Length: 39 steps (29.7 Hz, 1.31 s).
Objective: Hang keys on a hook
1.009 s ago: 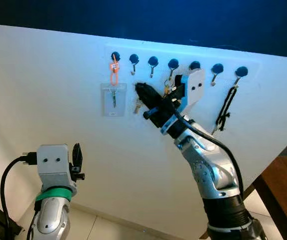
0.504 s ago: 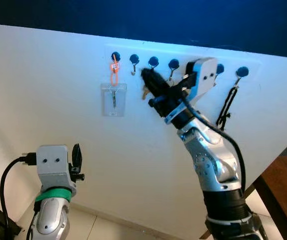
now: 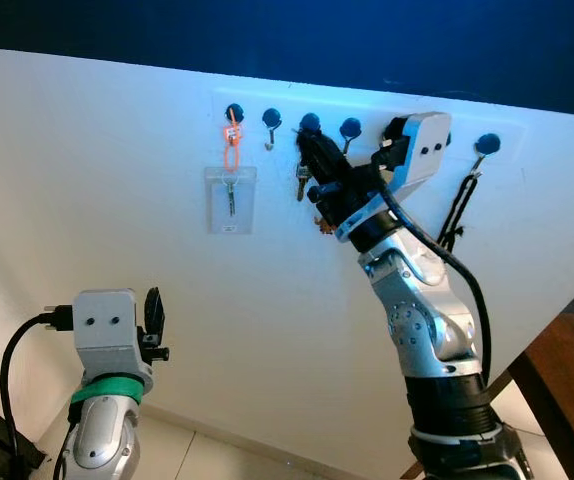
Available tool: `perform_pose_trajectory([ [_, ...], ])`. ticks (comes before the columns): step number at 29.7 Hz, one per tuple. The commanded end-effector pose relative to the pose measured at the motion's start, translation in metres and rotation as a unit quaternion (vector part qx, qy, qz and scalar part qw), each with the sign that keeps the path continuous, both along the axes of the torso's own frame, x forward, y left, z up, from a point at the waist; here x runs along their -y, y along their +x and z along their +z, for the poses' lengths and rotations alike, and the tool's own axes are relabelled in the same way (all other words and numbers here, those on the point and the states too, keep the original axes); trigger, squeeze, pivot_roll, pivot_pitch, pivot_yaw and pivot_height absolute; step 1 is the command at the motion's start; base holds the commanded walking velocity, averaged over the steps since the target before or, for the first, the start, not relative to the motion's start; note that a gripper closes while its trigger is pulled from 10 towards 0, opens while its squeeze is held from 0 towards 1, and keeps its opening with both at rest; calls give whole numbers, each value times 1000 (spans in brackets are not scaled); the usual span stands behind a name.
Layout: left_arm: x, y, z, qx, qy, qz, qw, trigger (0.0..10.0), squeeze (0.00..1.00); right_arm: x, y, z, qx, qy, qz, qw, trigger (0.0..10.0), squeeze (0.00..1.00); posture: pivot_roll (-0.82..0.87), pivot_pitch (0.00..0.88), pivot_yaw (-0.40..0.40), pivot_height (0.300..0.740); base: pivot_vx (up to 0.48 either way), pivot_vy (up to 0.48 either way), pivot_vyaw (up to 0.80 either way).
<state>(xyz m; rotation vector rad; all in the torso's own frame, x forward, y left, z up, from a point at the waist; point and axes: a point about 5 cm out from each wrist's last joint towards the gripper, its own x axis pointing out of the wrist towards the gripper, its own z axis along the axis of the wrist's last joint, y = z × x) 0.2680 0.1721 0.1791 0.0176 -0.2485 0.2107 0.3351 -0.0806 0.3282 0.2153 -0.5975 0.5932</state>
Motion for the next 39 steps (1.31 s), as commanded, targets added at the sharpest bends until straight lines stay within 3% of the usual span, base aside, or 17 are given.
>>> perform_pose_trajectory([
  [1,-1,-2,0,-2,0,0,1000,10000,0,12,1,-4,-7,20,-32,999,10000,0,-184,112,72,740,0,0,0],
  [15,0,-2,0,-1,0,-4,1000,10000,0,18,-10,-17,-12,46,-43,998,10000,0,-185,121,79,740,0,0,0],
  [25,1,-3,0,-2,0,-5,1000,10000,0,17,-13,-44,-51,23,-49,997,10000,0,-183,128,80,740,0,0,0],
  [39,1,-3,0,-4,1,-7,1000,10000,0,10,-16,-55,-65,2,-37,997,10000,0,-180,130,81,740,0,0,0],
])
